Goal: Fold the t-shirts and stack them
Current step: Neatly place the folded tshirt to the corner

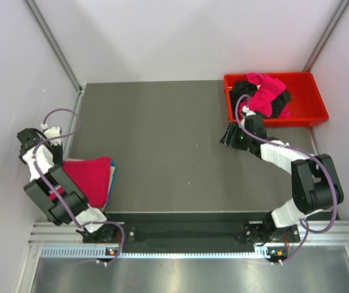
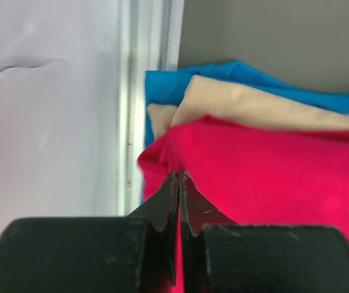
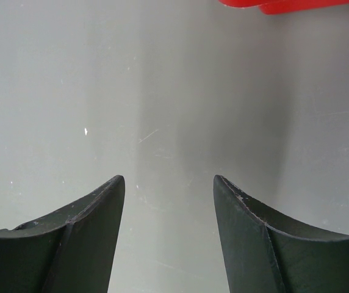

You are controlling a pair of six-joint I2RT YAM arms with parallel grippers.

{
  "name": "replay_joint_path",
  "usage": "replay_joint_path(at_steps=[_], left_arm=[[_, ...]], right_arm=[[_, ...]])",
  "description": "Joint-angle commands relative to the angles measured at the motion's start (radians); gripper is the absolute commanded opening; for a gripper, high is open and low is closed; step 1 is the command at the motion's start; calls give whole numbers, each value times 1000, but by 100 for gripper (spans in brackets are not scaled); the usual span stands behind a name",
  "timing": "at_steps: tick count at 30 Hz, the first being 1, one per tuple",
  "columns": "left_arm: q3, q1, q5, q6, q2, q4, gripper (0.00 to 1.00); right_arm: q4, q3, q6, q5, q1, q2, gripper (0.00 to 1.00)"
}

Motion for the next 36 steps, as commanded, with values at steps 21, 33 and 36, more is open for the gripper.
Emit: replay_joint_path(at_steps=[21,33,36], left_arm=[[57,-404,-328,-151,-31,111,57],[-146,-886,-45,-139,-307,124,74],[-242,-886,-24,-141,-384,141,85]], right_arm=[[-43,-9,-43,71,-78,-197,64],[-85,-141,-56,125,-133,-396,65],[-88,-178,-51,152,-142,-448,66]])
